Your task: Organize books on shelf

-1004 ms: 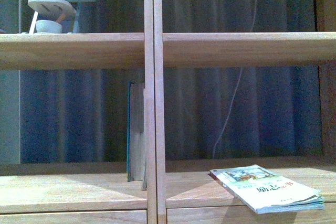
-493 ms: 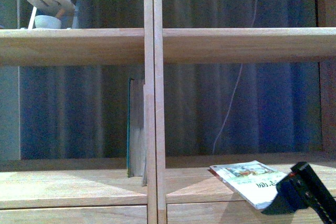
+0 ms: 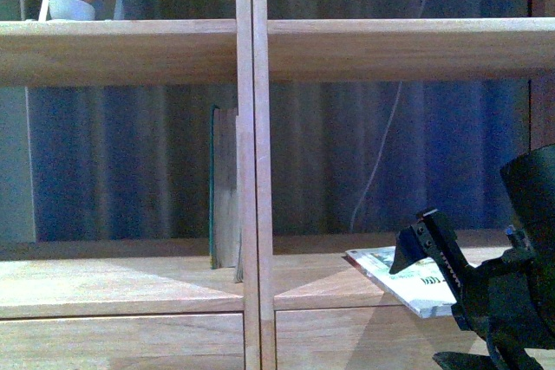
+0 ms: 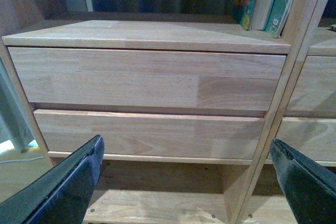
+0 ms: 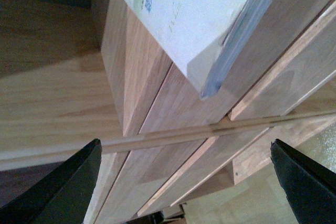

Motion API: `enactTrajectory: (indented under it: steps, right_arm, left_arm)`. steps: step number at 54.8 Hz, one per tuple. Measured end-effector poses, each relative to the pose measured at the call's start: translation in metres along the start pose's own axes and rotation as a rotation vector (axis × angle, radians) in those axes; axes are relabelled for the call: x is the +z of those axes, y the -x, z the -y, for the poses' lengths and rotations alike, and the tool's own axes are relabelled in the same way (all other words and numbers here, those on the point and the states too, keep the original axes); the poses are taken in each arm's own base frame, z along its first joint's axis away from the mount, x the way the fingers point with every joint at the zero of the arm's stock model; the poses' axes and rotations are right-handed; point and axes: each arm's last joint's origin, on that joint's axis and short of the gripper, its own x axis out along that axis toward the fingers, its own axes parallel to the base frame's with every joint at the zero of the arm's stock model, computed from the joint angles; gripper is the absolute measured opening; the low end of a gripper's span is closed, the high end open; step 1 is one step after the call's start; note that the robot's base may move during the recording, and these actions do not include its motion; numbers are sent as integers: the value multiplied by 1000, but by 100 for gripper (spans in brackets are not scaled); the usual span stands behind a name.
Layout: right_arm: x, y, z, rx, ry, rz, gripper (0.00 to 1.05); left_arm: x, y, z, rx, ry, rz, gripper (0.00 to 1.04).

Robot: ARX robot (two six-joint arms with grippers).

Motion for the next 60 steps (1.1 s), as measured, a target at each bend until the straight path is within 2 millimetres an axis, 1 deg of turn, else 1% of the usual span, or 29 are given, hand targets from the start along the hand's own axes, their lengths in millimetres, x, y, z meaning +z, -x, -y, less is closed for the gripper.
enactTrajectory:
  steps: [10,16,29,40,47,48,54,60]
  right_arm:
    - [11,-21,12,-52,3,49,98]
    - [18,-32,14,-68,1,66,98]
    - [32,-52,3,-77,0,97,98]
    - [38,-61,-5,-71,25,119,98]
    - [42,-65,-6,-80,37,135,97]
    - [43,-65,-6,-82,37,136,96]
    - [46,-67,-3,-91,40,142,77]
    - [49,-66,-3,-87,41,149,62]
  left_arm:
    - [0,0,0,0,0,0,97]
    - [0,0,0,0,0,0,97]
    - [0,0,0,0,0,0,97]
    - [0,0,0,0,0,0,97]
    - [0,0,0,0,0,0,97]
    - [0,0,0,0,0,0,97]
    - [0,0,0,0,0,0,97]
    - [0,0,0,0,0,0,97]
